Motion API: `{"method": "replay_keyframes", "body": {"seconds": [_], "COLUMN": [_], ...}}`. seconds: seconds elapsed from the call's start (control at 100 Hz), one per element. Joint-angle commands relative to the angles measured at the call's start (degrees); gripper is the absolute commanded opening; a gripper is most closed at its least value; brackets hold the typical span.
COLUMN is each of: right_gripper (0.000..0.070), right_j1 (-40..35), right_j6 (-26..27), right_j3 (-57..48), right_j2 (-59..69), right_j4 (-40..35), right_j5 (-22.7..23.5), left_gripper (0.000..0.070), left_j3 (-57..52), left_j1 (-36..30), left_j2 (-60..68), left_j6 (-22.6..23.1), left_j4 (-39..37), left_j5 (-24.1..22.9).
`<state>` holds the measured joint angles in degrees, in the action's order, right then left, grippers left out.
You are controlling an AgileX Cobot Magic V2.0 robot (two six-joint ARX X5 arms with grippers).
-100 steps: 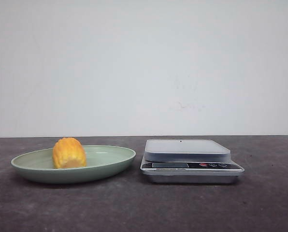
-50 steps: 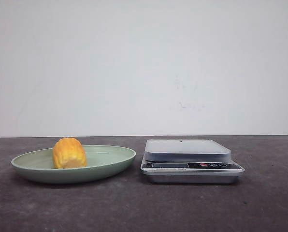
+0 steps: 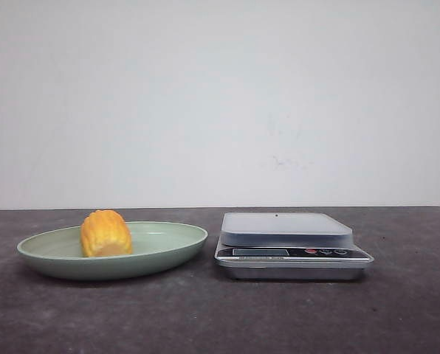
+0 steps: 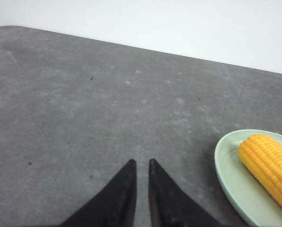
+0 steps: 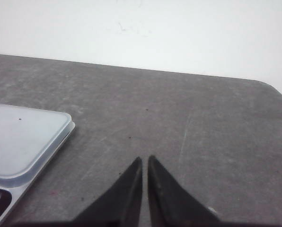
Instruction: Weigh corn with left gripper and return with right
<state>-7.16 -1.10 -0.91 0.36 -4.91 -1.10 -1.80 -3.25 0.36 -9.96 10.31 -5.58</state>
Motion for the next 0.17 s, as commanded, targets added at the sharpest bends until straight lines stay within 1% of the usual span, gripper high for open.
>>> {"method": "replay_keyframes", "body": {"seconds": [0.0,0.16], "right_gripper": [0.0015,0.0015], "right_j1": [-0.1,-0.1], "right_j6": [0.7,0.7], "right_j3": [0.0,0.0], "right_j2": [-0.1,-0.1], "right_j4": [0.7,0.7], "right_j5": [0.0,0.0], "left_gripper": [0.0,0.0], "left_j3": [0.8,0.8], "left_j1": [0.0,0.0], "left_j2": [0.0,0.0], "left_j6": [0.4,0.4], "left_j4": [0.5,0.5], "left_j5": [0.1,0.1]}}
